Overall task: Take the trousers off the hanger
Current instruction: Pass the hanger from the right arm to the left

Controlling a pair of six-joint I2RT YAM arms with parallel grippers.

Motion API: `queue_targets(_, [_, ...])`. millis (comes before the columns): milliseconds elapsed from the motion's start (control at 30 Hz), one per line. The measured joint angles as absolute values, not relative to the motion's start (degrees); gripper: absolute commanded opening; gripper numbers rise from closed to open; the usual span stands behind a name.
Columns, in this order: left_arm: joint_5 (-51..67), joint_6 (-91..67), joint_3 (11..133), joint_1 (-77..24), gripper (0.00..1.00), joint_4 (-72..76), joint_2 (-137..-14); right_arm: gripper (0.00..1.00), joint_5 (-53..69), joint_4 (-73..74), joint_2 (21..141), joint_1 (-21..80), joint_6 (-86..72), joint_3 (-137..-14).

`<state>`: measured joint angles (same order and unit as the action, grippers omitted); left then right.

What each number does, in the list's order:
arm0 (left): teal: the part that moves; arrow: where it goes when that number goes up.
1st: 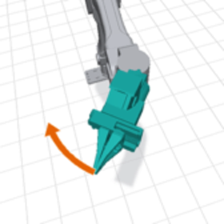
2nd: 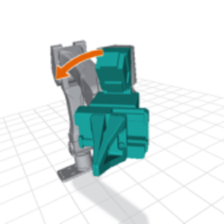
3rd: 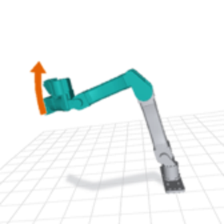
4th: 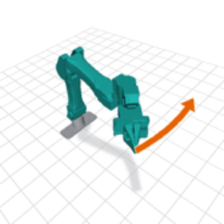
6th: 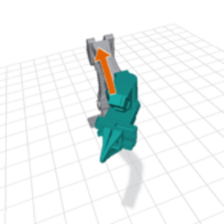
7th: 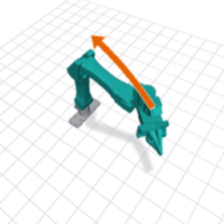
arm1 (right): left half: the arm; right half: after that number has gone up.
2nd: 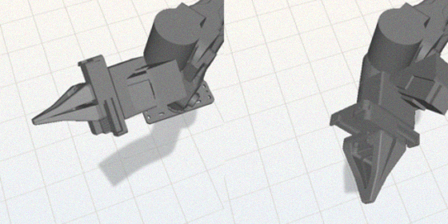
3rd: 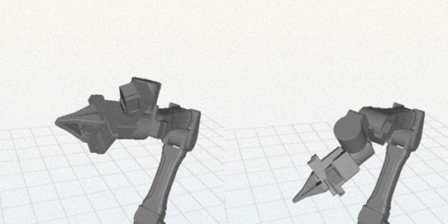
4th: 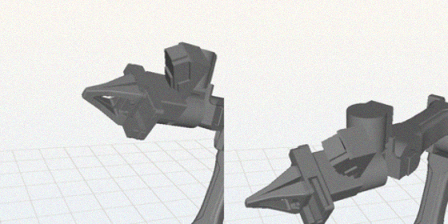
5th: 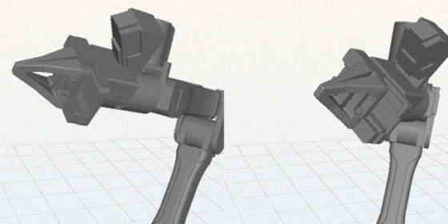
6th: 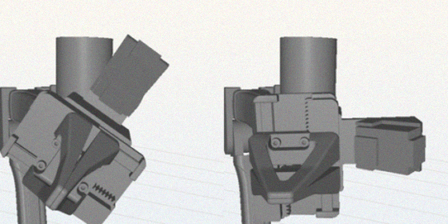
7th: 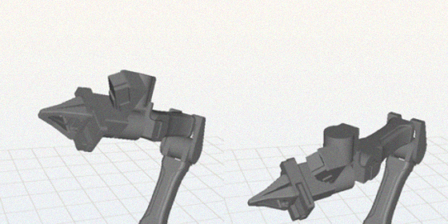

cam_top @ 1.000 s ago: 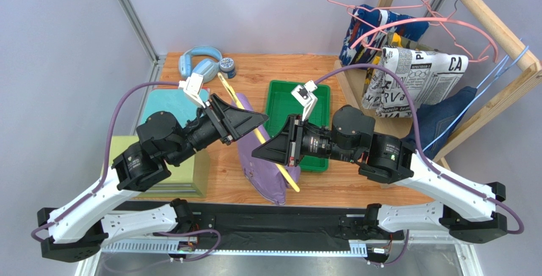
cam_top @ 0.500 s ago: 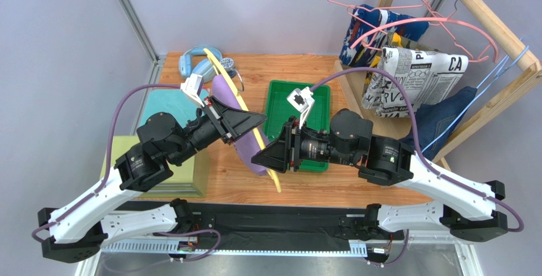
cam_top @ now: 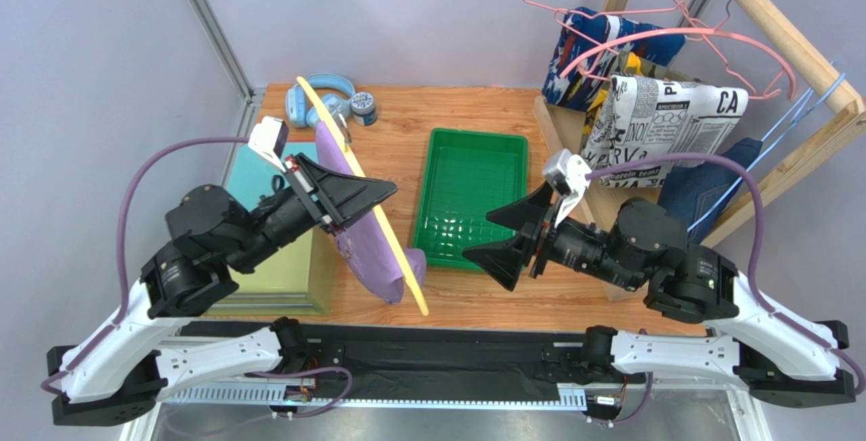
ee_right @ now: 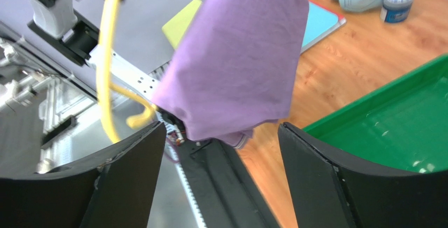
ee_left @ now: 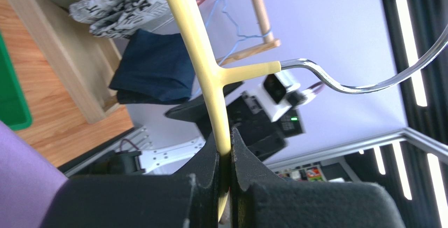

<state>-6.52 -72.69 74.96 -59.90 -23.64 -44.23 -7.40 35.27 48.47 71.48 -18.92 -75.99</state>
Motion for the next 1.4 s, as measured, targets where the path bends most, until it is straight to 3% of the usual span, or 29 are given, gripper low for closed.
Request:
queue_targets(200, [-6.09, -75.59, 76.82, -59.9, 0.0, -23.75, -41.87, 0.9, -0.21, 25.61, 46.57, 71.5, -8.23, -63.37])
queue_targets(533, [-4.05, -78.81, 77.38, -59.9, 0.0, -24.03, -40.97, 0.91, 9.93, 13.41, 54.59, 75.7, -2.2, -60.49])
queue_targets(667, [-2.09, -79.42, 77.43, -59.88, 0.0, -24.12, -40.71, 0.88, 8.27, 10.26, 56.73, 77.06, -0.91, -60.93])
queue_targets(900, [3.29, -80.29, 77.45, -59.88, 0.0, -24.21, -40.75, 0.76, 1.78, 8.91, 57.69, 77.06, -0.12, -61.52])
queue_targets(1400, [5.54, -80.79, 78.13, -59.88, 0.0, -24.45, -40.18, 0.84, -2.37, 6.02, 60.2, 83.44, 2.48, -61.93])
